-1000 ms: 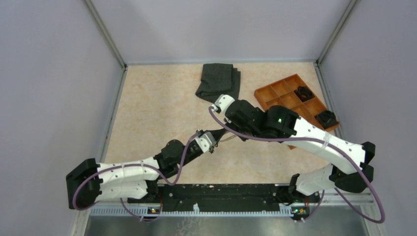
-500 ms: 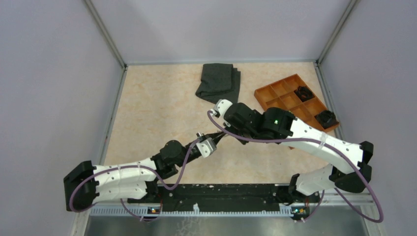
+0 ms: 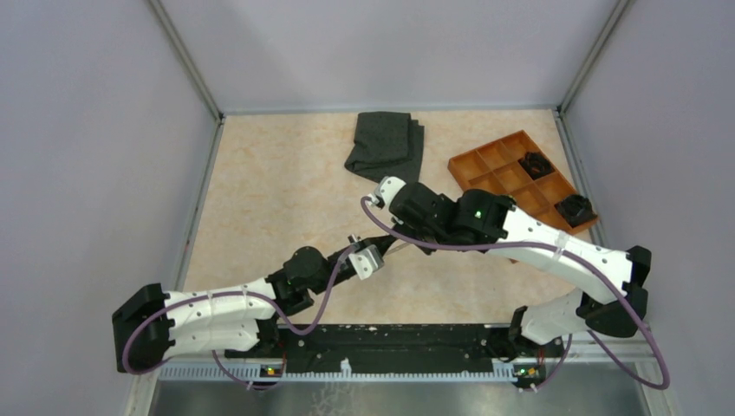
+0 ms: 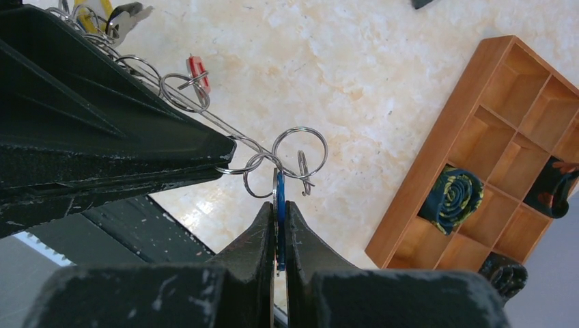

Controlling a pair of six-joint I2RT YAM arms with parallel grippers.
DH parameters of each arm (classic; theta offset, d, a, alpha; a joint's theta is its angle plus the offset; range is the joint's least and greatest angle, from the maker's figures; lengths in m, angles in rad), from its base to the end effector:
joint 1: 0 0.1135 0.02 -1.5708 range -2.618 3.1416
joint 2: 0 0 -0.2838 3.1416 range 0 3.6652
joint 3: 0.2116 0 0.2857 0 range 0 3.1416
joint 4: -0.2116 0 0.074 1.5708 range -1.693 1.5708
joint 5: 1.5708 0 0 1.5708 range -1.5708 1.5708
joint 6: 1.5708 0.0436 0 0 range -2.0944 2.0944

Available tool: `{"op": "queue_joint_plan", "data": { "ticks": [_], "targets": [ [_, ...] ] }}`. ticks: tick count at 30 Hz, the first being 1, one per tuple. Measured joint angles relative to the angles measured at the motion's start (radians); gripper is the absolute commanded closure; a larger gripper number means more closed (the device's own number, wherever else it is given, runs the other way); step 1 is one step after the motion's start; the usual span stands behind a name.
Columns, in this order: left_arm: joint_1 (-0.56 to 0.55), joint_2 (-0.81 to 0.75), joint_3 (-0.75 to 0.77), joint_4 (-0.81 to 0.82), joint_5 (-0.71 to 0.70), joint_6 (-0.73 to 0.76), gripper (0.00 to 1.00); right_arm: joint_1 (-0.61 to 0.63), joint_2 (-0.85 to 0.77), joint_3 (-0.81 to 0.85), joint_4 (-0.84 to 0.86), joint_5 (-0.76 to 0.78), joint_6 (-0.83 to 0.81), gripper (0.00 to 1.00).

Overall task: Remove the keys from the keyring
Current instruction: Remove the key from the keyring.

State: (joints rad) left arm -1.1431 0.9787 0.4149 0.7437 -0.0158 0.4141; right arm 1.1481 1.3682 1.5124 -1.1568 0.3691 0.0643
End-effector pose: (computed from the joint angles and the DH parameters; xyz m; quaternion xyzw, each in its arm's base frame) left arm 0.1024 -0.2231 0.2715 0.4456 0.4604 -0.2690 0.7191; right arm 0.1339 0.2593 0.3938 -0.4441 0.8357 0.0093 0.3231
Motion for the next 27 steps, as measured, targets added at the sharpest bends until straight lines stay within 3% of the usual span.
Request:
{"op": "queue_joint_plan", "data": {
  "ticks": [27],
  "targets": [
    [0.004, -0.015, -0.025, -0.004, 0.029, 0.042, 1.0, 0.002, 0.076, 0.029, -0.043, 0.056, 0.019, 1.0]
  ]
}}
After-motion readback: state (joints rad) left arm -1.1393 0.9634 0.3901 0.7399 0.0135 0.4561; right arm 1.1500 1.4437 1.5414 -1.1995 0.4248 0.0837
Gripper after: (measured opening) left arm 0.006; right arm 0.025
